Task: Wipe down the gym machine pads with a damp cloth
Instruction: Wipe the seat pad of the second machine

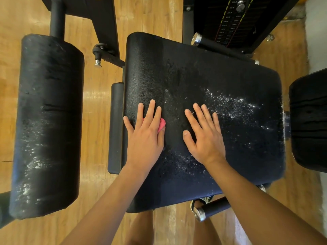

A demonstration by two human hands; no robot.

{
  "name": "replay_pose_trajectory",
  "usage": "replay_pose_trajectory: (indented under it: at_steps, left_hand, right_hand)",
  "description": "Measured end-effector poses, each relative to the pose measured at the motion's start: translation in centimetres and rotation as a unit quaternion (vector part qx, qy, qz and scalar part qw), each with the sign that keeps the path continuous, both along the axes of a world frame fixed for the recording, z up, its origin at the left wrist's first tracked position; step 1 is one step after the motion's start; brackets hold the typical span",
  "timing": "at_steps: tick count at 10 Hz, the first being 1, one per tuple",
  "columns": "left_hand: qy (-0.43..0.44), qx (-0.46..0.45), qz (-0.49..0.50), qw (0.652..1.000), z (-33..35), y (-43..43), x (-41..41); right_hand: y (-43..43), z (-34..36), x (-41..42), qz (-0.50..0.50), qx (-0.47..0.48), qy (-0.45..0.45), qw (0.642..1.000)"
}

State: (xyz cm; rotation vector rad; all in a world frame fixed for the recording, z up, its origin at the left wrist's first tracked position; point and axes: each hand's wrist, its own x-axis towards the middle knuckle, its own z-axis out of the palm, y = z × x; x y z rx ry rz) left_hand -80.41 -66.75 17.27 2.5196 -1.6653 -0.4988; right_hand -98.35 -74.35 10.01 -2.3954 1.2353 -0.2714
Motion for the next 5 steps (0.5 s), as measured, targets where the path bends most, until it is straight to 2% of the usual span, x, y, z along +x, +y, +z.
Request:
replay_pose_trajectory:
  at_steps: [5]
  left_hand:
    - [0.004,-0.009,0.011,1.000,-0.1,2.4,-1.4]
  right_hand:
    - [-0.1,-0.1,0.1,0.000,-0.004,-0.002,1.000]
